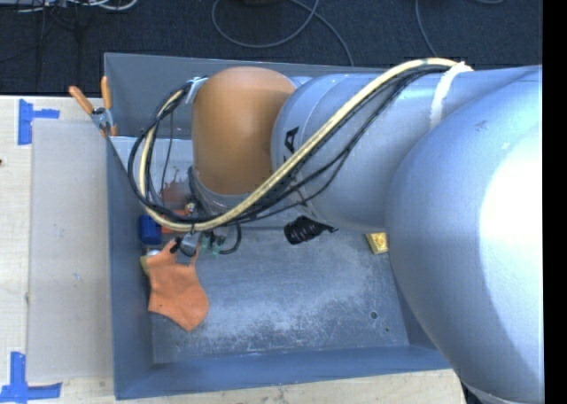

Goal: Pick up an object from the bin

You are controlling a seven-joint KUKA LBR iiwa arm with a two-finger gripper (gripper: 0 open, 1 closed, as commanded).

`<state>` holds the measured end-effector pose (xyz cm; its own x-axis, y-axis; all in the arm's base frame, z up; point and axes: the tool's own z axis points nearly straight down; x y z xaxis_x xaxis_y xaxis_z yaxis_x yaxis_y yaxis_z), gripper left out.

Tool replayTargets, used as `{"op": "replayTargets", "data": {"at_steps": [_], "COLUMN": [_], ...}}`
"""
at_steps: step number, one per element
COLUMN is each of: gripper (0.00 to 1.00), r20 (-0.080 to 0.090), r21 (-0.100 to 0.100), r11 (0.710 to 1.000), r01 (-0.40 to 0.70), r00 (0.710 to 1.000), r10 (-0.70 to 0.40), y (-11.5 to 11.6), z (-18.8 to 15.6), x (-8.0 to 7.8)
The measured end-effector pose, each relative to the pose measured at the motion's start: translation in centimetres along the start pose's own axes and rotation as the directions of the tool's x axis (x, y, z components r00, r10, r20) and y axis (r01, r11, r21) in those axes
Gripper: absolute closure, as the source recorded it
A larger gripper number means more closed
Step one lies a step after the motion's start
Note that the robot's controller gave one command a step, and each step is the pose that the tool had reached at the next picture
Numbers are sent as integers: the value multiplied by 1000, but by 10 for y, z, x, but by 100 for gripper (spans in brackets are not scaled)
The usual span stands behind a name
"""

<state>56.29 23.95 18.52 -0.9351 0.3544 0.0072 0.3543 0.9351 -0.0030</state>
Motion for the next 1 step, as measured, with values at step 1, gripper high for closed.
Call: {"op": "replayTargets", "data": {"at_steps": [1], "gripper": [100], "r20": [1], "r21": [-1], "r11": [1000], "r01": [1], "r00": [1000], "r10": [-1], "y": [0], "z": [-9], "x": [0]}}
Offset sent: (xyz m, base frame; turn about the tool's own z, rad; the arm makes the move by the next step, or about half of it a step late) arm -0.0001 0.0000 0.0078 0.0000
